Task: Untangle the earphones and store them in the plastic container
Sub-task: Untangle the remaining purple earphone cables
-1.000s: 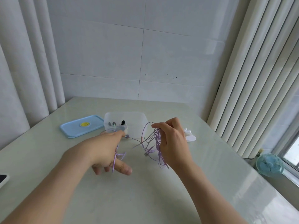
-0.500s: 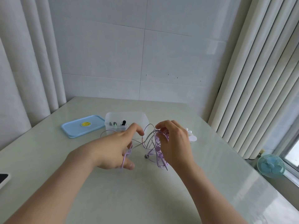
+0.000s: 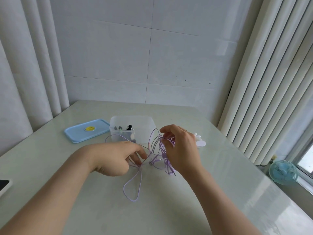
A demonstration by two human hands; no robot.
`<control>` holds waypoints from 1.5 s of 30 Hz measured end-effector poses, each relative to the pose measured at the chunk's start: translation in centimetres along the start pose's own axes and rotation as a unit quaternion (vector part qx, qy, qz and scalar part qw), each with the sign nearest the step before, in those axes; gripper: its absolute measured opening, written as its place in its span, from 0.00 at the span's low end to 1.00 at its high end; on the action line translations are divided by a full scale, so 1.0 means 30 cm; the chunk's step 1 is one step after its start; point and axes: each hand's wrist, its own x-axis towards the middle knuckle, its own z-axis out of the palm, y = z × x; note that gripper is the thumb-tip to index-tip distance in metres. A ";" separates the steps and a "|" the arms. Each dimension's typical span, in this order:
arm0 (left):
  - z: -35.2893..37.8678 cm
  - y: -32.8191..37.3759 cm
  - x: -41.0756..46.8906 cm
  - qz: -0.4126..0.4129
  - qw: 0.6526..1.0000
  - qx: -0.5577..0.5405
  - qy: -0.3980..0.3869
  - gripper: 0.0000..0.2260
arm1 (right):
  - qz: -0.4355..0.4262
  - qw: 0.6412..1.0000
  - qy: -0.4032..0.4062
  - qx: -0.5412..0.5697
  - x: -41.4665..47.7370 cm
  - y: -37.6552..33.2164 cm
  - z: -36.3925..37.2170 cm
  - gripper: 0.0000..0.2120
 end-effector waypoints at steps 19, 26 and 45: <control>0.082 -0.001 0.159 0.045 0.908 -0.311 0.277 0.13 | -0.029 0.999 0.015 0.003 0.001 0.000 -0.013 0.13; 0.076 -0.039 0.170 0.028 0.896 -0.276 0.347 0.08 | -0.057 0.998 -0.001 -0.003 -0.005 -0.012 -0.022 0.14; 0.083 -0.070 0.195 0.089 0.896 -0.232 0.368 0.06 | 0.010 0.989 -0.141 -0.035 -0.009 -0.030 -0.018 0.08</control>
